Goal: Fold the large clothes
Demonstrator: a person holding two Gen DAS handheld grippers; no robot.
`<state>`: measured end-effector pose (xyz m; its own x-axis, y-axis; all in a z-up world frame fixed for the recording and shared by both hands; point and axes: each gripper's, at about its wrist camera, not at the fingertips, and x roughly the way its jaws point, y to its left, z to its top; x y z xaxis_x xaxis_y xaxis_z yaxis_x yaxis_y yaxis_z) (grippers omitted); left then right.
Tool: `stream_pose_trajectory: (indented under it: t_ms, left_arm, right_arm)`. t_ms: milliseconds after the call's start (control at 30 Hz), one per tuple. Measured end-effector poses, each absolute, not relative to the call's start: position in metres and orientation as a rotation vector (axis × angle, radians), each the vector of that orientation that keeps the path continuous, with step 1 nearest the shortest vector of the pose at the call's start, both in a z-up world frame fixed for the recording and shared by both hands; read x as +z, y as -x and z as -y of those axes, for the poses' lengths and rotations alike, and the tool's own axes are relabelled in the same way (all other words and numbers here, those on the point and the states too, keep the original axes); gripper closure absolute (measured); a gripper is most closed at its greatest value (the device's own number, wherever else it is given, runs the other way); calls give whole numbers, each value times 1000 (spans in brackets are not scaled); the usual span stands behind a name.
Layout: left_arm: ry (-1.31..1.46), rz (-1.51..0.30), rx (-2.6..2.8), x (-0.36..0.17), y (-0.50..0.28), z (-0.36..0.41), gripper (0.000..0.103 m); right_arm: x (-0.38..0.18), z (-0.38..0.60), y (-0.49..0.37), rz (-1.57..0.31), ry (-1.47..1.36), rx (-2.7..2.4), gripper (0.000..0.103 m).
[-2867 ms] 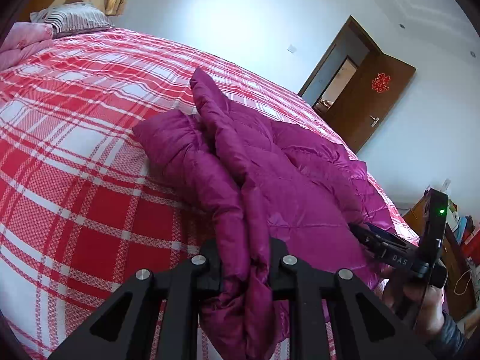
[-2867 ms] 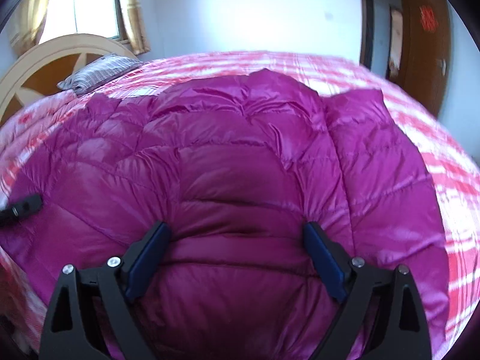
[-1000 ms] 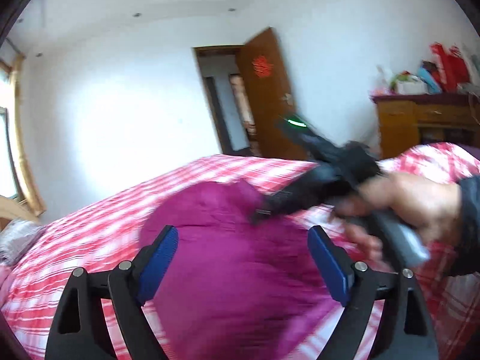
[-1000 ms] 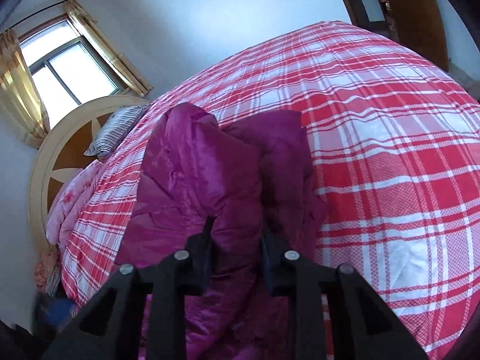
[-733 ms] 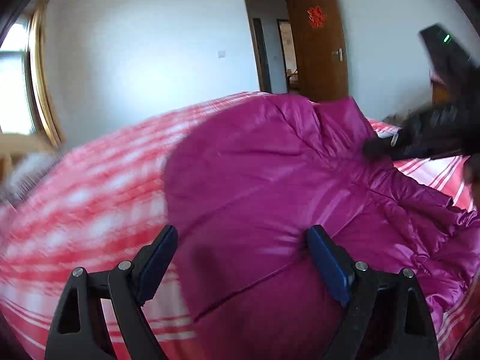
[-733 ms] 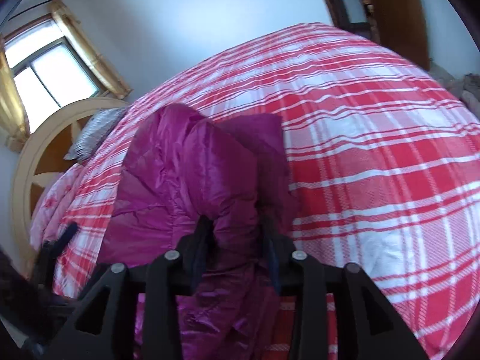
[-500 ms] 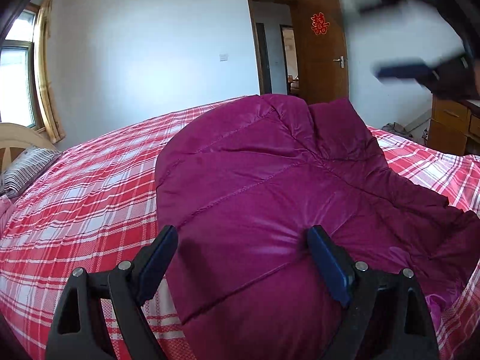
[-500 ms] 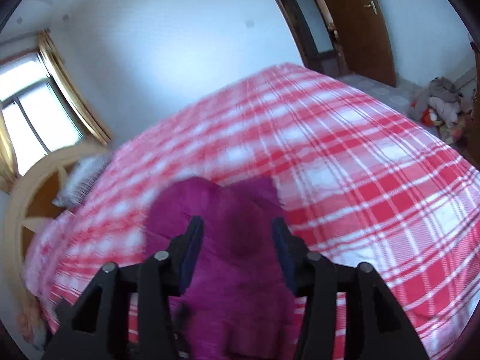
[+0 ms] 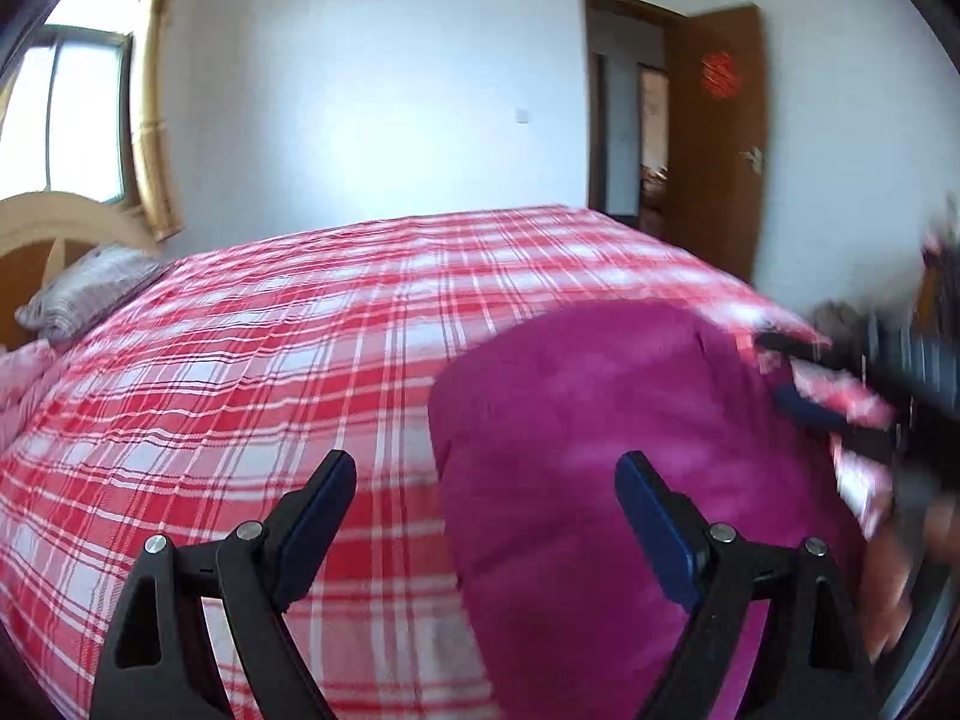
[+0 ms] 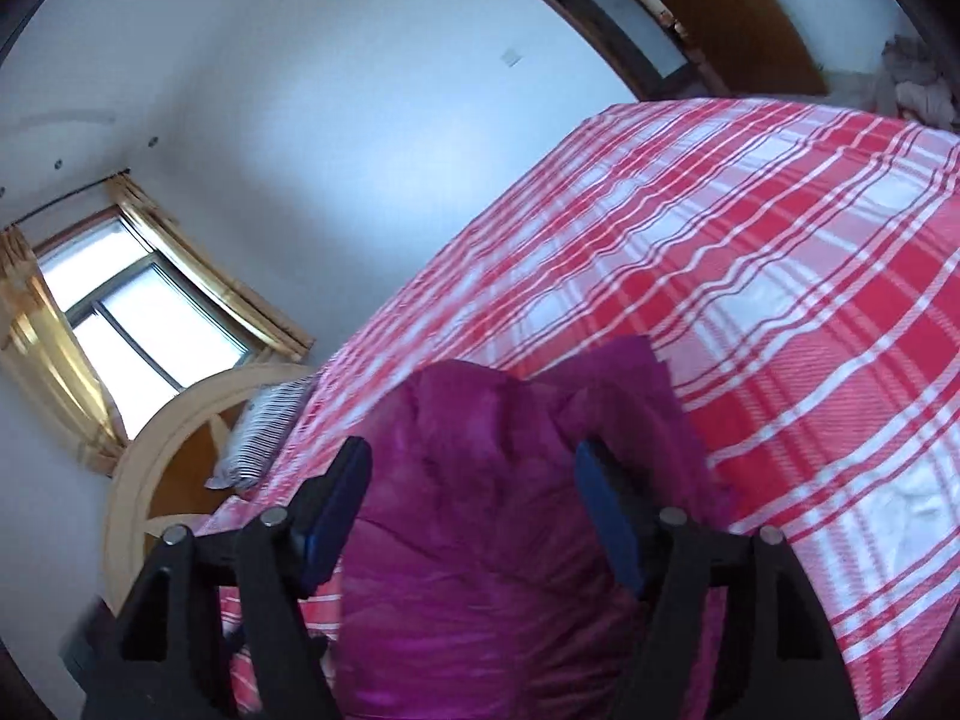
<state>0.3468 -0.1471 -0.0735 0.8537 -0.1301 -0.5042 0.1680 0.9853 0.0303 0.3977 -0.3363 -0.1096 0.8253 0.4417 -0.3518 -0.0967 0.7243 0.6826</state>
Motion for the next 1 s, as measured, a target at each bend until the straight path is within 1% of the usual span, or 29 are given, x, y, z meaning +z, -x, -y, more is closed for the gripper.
stream_pose_trajectory:
  t_ms: [100, 167, 233, 333, 500, 1000]
  left_arm:
    - [-42, -553, -122, -68, -371, 162, 14]
    - [-75, -580, -70, -74, -392, 174, 14]
    - [-127, -630, -11, -90, -411, 181, 14]
    - [-104, -729, -32, -116, -430, 178, 14]
    - [-77, -743, -44, -128, -432, 174, 12]
    - [-87, -771, -54, -138, -438, 183, 11]
  right_arm:
    - [-110, 335, -397, -535, -650, 302, 30]
    - [-112, 332, -398, -540, -621, 288, 30]
    - [-115, 329, -402, -552, -597, 263, 31]
    - [-124, 329, -407, -577, -574, 226, 33]
    - [-138, 330, -412, -606, -573, 212, 34]
    - [-153, 331, -419, -642, -565, 189, 34]
